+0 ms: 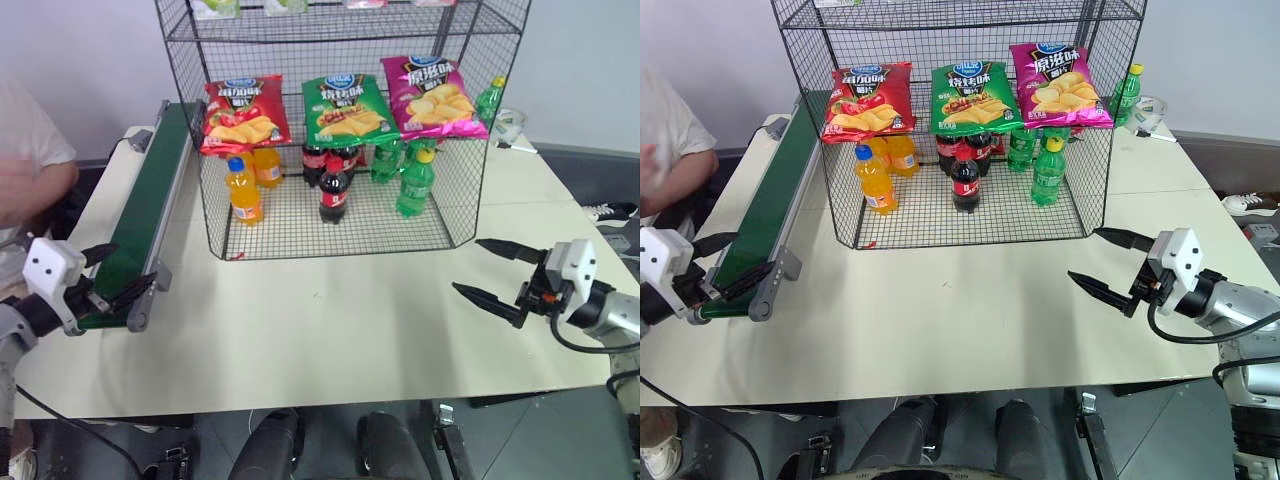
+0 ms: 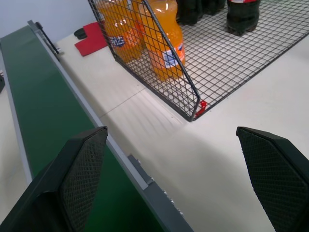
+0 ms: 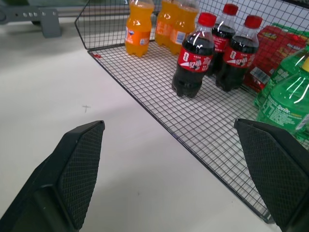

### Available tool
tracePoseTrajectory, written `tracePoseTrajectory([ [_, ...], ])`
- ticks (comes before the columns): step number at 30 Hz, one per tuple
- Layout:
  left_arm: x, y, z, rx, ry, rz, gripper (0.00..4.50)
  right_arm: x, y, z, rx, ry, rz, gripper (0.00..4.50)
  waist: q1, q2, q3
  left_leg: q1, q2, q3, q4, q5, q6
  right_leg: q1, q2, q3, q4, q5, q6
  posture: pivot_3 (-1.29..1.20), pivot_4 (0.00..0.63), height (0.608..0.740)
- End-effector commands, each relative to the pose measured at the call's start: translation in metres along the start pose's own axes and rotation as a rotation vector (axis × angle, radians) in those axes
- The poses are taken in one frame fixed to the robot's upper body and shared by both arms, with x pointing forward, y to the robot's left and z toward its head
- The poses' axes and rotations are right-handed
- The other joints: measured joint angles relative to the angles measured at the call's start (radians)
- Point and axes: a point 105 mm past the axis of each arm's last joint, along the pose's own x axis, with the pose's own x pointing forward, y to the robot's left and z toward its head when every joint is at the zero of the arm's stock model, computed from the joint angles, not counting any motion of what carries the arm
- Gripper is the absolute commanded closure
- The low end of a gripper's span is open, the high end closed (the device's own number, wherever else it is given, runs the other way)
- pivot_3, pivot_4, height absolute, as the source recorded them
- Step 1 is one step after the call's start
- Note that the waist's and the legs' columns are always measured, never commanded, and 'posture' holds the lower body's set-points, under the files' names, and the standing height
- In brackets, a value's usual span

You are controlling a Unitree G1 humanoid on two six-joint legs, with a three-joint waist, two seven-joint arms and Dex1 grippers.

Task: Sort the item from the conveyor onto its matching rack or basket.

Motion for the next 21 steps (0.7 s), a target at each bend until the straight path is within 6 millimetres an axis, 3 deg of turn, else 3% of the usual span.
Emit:
tracePoseTrajectory([
  [1, 0.0017, 0.0017, 0.0055, 0.042, -0.019, 0.007, 0.04, 0.001, -0.0019, 0.0084, -0.036, -0.03, -0.004, 0.0, 0.0, 0.0, 0.0, 0.0, 0.0, 0.0, 0.0, 0.0, 0.0, 0.0, 0.0, 0.0, 0.0, 0.0, 0.0, 0.0, 0.15, 0.74],
  [21, 0.0025, 0.0047, 0.0079, 0.005, -0.046, 0.021, 0.04, 0.0033, -0.0049, 0.007, -0.035, -0.029, -0.007, 0.0, 0.0, 0.0, 0.0, 0.0, 0.0, 0.0, -0.001, 0.0, 0.0, 0.0, 0.0, 0.0, -0.001, 0.0, 0.0, 0.0, 0.15, 0.74],
])
